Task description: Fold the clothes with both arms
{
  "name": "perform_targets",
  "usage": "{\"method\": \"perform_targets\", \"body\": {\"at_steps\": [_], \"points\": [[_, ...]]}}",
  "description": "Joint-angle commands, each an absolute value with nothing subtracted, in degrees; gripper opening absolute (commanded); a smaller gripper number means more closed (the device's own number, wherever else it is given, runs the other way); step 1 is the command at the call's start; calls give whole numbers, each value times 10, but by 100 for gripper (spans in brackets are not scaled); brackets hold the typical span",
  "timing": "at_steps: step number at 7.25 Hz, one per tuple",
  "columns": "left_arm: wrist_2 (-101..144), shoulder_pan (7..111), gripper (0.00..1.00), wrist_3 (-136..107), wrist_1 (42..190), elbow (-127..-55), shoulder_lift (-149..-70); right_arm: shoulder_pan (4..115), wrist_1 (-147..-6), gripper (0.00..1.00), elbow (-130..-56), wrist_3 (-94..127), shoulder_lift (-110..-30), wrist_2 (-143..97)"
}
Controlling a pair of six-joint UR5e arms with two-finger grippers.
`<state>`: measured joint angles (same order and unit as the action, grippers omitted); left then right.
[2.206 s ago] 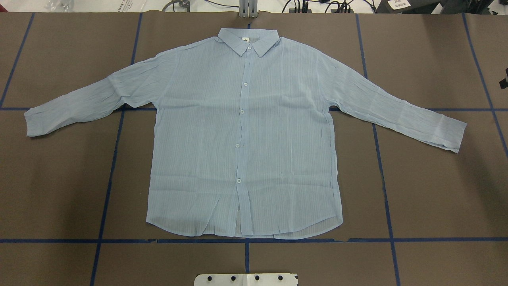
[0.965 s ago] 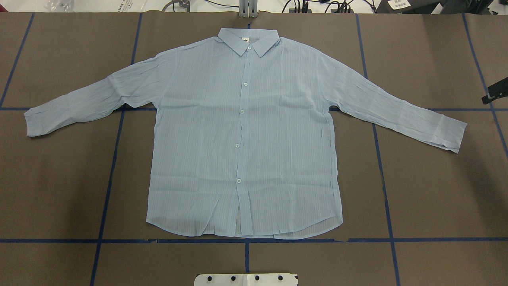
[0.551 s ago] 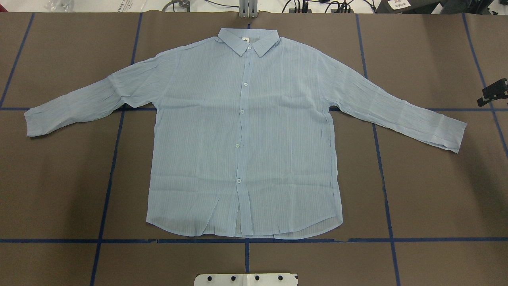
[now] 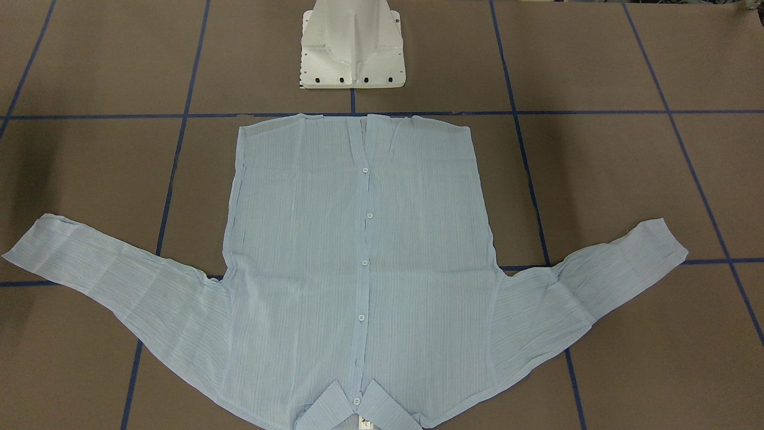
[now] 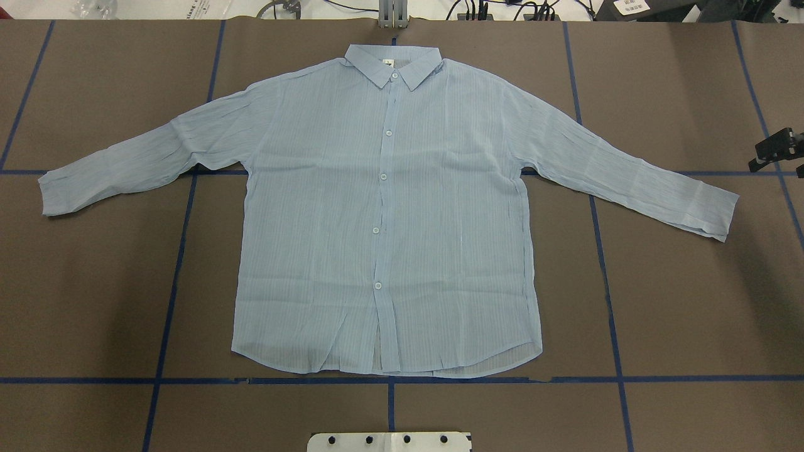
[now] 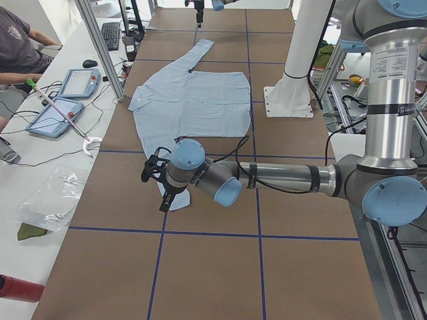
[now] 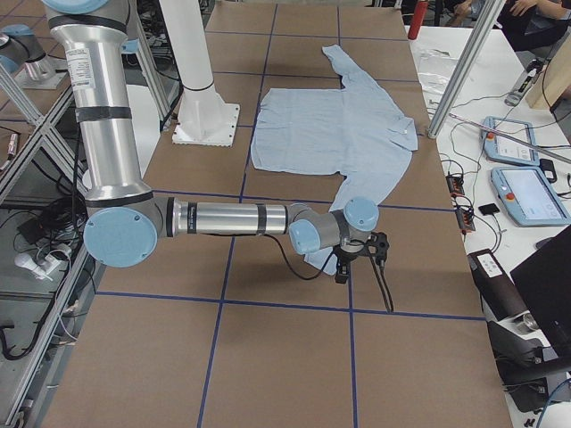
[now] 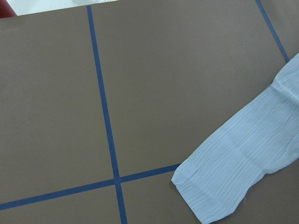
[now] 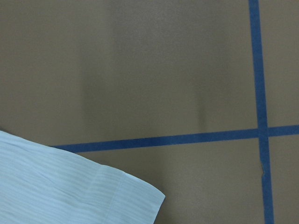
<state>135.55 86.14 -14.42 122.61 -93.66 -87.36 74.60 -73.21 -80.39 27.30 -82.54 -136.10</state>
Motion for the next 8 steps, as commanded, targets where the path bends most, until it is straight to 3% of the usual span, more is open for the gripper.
{"method": "perform_targets", "body": {"at_steps": [1,2,4,8], "points": [[1356,861,100,-146,1227,-938,-874,732,-731,96,-795,281,-817,-1361],[1356,861,100,-146,1227,-938,-874,731,-702,96,-792,285,-817,-1358],[1356,861,100,-146,1227,-937,-874,715,-518,96,-713,405,-817,-1340],[1356,861,100,-146,1226,-938,-875,705,-499,92,-703,429,-825,-1346]]}}
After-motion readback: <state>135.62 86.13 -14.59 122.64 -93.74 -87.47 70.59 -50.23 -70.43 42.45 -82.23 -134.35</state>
